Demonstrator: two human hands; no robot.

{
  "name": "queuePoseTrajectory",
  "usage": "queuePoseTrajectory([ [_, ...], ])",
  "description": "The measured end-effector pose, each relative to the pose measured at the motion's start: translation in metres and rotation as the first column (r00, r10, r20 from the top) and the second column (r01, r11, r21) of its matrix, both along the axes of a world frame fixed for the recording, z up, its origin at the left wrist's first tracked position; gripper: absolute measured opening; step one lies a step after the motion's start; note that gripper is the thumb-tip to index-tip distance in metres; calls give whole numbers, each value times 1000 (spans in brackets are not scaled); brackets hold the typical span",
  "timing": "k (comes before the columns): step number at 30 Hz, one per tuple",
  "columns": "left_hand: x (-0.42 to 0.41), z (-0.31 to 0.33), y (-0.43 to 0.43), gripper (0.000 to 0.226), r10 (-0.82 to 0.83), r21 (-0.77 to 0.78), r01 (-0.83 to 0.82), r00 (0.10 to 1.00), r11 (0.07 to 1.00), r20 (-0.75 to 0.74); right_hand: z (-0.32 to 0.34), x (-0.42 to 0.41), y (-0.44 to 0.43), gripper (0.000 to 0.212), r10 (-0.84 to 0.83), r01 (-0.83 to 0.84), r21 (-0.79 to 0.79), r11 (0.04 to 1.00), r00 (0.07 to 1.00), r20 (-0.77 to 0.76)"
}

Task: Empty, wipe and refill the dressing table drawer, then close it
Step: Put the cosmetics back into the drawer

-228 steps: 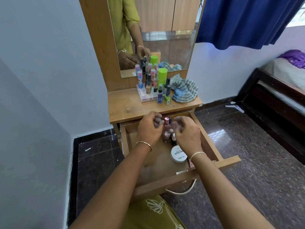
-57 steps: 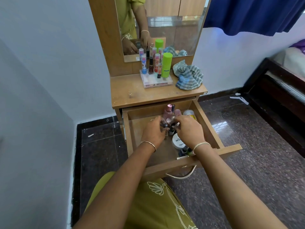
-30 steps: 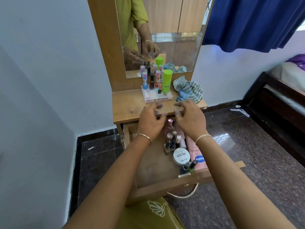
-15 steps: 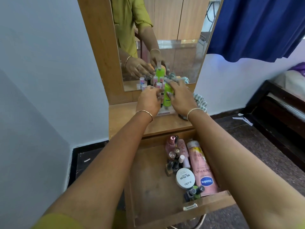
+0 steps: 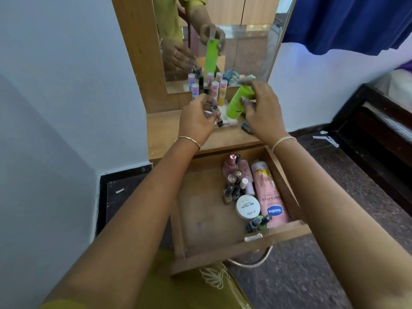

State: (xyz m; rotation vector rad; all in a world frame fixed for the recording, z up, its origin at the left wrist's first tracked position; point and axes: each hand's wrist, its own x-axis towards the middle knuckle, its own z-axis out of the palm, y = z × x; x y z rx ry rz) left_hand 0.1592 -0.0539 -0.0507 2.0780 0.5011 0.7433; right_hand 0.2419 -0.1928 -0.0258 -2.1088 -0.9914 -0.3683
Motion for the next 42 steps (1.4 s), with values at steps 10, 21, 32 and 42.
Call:
queuePoseTrajectory([
  [10,-110,-53,-68,20,-172,-312,129,979,941,-113,-34,-91,-105,42,128,-128,16,992,972,-199],
  [21,-128,-87,-98,20,-181,-273,104,944,957,-274,-81,-142,-121,40,80,-144,-179,973,942,-325],
  [32,-112,-98,-106,24,-200,-100,174,891,980,-409,-104,-144,-122,41,17,-123,-276,953,935,-355],
  [42,-106,-103,-110,24,-209,2,236,865,972,-457,-110,-142,-119,38,-52,-60,-309,949,939,-340],
])
